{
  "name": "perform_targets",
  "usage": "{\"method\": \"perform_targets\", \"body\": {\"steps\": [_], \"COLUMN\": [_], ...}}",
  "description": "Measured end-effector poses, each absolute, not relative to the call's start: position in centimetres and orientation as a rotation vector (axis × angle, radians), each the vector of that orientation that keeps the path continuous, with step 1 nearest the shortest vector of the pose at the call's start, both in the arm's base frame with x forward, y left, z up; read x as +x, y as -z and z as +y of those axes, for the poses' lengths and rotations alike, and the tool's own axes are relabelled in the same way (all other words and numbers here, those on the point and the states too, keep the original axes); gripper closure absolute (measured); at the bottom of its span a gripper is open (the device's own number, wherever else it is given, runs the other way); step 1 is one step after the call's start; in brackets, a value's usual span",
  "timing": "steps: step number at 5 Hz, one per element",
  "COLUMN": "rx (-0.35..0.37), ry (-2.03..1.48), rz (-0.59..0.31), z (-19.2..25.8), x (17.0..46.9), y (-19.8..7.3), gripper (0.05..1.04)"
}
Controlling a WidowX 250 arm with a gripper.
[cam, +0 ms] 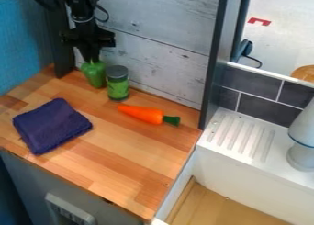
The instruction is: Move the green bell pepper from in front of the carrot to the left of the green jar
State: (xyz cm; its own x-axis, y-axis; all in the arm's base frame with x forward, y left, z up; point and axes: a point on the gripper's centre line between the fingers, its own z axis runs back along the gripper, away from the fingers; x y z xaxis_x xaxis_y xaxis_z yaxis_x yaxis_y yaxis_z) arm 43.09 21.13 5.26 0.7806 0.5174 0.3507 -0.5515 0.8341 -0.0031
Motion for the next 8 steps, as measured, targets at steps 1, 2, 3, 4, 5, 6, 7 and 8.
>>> {"method": "perform_targets", "body": {"steps": [1, 2, 3, 4, 5, 6, 7, 8], "rx": [0.097, 0.084, 0.073, 0.057, 0.024, -0.028, -0.059, -0.054], "ry": [-0.582, -0.58, -0.583, -0.577, -0.562, -0.563, -0.564, -0.562], "rz": [-0.348, -0.339, -0.329, -0.331, -0.341, -0.37, -0.35, -0.307], "z": [21.0, 20.9, 20.5, 20.2, 19.4, 19.1, 18.4, 16.5], "x": [43.2, 43.1, 42.7, 42.4, 42.1, 41.1, 38.7, 34.9], "y": [-5.0, -4.9, -4.5, -4.9, -8.1, -12.0, -14.5, -15.3], "gripper": [0.84, 0.574, 0.271, 0.081, 0.081, 0.083, 0.083, 0.083]}}
